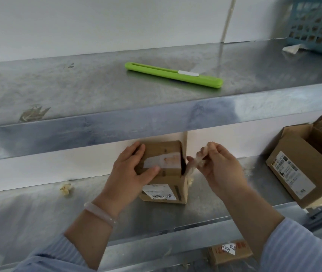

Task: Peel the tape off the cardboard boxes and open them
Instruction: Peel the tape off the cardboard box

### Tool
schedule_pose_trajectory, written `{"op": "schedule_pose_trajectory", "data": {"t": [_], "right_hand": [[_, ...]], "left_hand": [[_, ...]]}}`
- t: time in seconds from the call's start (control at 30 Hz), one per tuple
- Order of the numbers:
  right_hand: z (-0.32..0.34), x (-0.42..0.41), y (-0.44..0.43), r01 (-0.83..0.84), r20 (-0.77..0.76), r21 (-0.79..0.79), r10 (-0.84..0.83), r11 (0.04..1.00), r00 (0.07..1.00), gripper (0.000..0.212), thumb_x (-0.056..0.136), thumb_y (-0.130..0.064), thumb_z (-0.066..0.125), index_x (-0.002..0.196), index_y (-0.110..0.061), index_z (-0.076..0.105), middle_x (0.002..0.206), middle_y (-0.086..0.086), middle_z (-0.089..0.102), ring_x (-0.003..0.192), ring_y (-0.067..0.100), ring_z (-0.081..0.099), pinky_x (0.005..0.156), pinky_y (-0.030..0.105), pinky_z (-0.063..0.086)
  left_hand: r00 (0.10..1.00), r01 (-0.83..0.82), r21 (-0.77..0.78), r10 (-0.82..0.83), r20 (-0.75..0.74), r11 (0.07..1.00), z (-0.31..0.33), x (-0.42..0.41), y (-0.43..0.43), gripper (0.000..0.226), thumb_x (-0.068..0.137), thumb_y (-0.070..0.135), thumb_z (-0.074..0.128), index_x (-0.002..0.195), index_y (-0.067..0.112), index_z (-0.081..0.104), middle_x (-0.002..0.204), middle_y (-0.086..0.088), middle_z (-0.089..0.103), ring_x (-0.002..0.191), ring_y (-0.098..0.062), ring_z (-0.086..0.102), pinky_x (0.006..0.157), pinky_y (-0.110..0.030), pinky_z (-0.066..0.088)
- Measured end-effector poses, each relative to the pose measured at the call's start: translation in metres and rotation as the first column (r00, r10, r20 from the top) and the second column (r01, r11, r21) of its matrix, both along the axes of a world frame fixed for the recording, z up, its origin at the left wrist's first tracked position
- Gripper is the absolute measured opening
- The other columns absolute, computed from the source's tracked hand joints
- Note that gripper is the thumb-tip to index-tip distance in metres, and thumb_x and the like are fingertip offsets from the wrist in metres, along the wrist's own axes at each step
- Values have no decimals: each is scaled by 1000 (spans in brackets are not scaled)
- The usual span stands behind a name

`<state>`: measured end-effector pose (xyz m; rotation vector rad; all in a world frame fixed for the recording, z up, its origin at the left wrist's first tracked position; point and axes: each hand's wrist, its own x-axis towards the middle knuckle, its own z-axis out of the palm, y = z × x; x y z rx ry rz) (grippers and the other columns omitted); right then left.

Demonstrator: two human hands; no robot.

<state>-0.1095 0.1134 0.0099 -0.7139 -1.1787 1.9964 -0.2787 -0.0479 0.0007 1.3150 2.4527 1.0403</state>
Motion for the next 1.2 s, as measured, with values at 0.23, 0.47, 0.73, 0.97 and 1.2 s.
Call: {"op": "schedule_pose_trajectory", "data": {"t": [0.23,0.47,0.73,0.97,1.2], "right_hand": [[-10,12,29,52,117,-138,-36,989,993,15,101,-14,50,93,-6,60,80,9,60,73,17,63,69,35,60],[-31,-9,-13,-282,510,404,42,870,859,31,87,-24,72,115,-33,63,113,-11,65,100,-1,62,86,13,50],[-14,-18,-28,-303,479,742,-157,598,864,36,85,-28,73,115,-45,62,103,-38,51,96,-16,50,85,-2,33],[-22,-28,-50,-623,662,739,-102,257,742,45,91,-36,65,135,-39,54,131,-21,58,121,-1,48,103,8,25],[-29,-36,-49,-617,622,783,-112,79,775,29,98,-27,54,124,-28,64,124,-11,65,114,9,56,101,19,34]], "left_hand": [[994,-40,25,38,106,999,2,-22,-18,70,85,45,64,146,25,37,149,24,26,126,14,23,99,-3,18],[989,-72,141,53,135,987,-3,-11,-20,82,75,61,68,143,23,42,147,22,30,122,24,26,92,9,19],[811,-324,206,159,564,923,-18,9,-34,35,90,44,56,123,33,59,126,11,58,118,-9,55,95,-26,48],[777,-313,67,215,591,947,-25,22,-46,29,99,43,40,114,31,62,116,17,60,115,-7,53,90,-19,40],[995,80,-293,-94,-32,953,-33,21,-45,82,78,74,33,150,36,24,156,23,13,138,8,-3,117,-26,3]]}}
